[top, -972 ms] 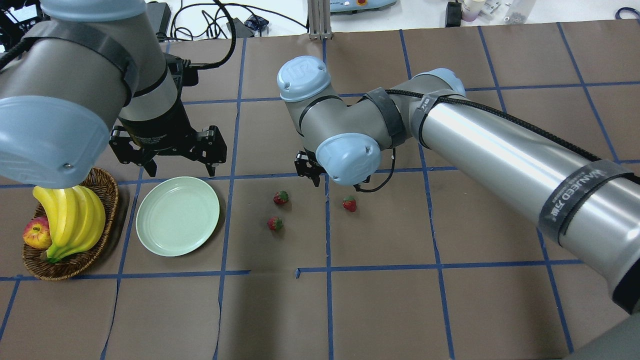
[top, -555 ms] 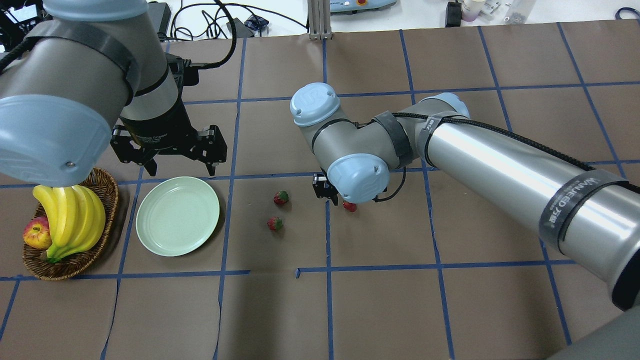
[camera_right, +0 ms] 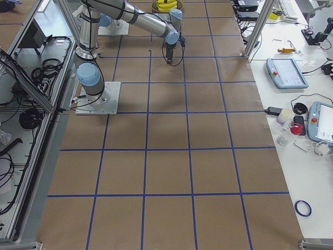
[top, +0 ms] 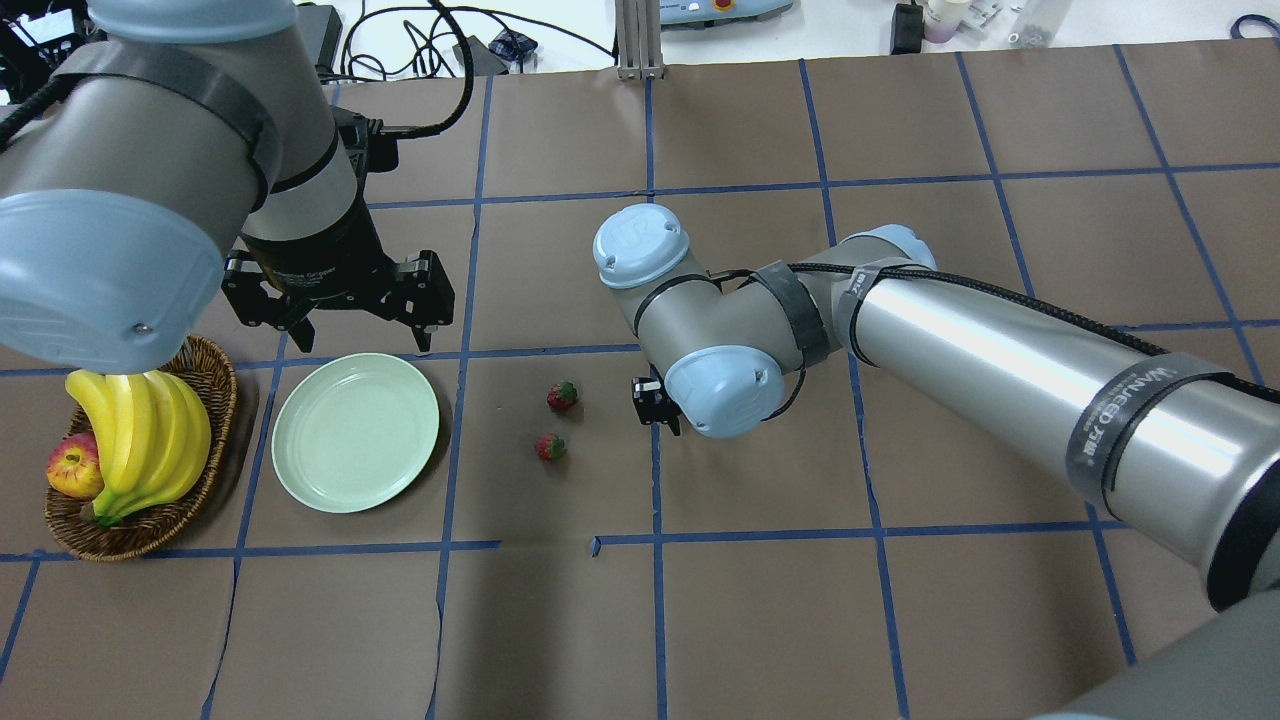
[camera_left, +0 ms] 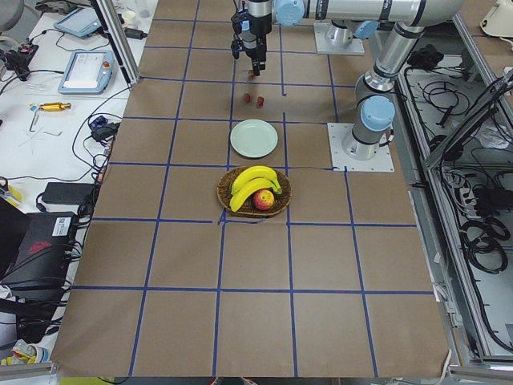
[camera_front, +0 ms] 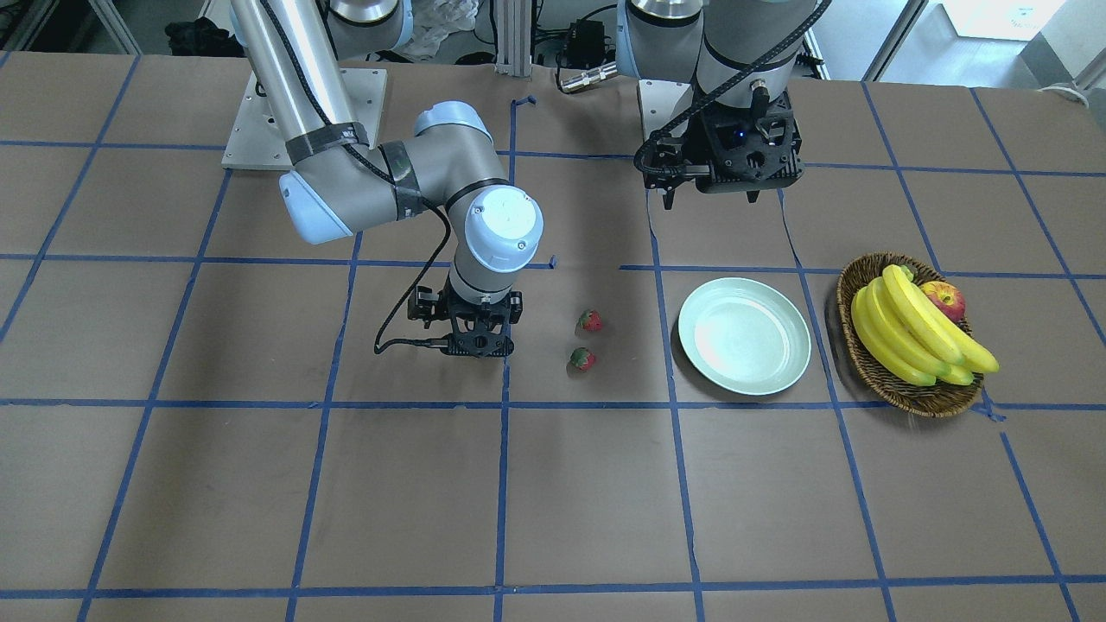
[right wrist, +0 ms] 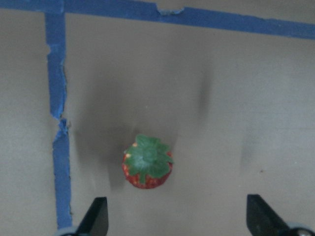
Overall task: Collect all strawberries into plate
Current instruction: 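Move the right gripper over the last strawberry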
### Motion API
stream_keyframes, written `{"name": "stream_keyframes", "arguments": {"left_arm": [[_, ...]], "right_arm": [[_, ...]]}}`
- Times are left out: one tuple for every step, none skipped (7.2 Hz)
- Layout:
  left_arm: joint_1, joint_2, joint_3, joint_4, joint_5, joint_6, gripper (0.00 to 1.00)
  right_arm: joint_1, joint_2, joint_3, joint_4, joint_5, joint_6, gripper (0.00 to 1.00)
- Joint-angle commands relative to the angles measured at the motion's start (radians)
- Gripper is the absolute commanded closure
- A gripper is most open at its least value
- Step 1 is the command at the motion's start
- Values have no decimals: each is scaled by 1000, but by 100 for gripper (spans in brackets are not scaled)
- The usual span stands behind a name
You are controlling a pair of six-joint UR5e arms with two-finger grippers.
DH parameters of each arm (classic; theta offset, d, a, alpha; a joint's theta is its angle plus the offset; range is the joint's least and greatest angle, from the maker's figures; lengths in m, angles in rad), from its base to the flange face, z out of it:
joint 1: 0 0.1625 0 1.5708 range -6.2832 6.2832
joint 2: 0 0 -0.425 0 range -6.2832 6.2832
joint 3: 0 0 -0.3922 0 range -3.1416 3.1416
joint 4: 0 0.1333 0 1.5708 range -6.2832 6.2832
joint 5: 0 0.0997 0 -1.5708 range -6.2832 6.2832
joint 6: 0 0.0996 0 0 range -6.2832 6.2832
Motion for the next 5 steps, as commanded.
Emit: {"name": "stream_keyframes", "arguments": {"left_arm": [[0, 1, -2, 0, 1, -1, 0], [0, 1, -3, 0, 1, -1, 0], [0, 1, -5, 0, 1, -1, 0], [0, 1, -6, 0, 1, -1, 0], [0, 1, -5, 0, 1, 1, 0]], "right_arm": [[-2, 15, -2, -70, 2, -21, 3], [-2, 18, -5, -82, 2, -21, 10], [-6, 18, -6, -89, 2, -24, 27], [-6, 20, -5, -92, 2, -24, 36], [-6, 20, -3, -92, 2, -24, 37]]}}
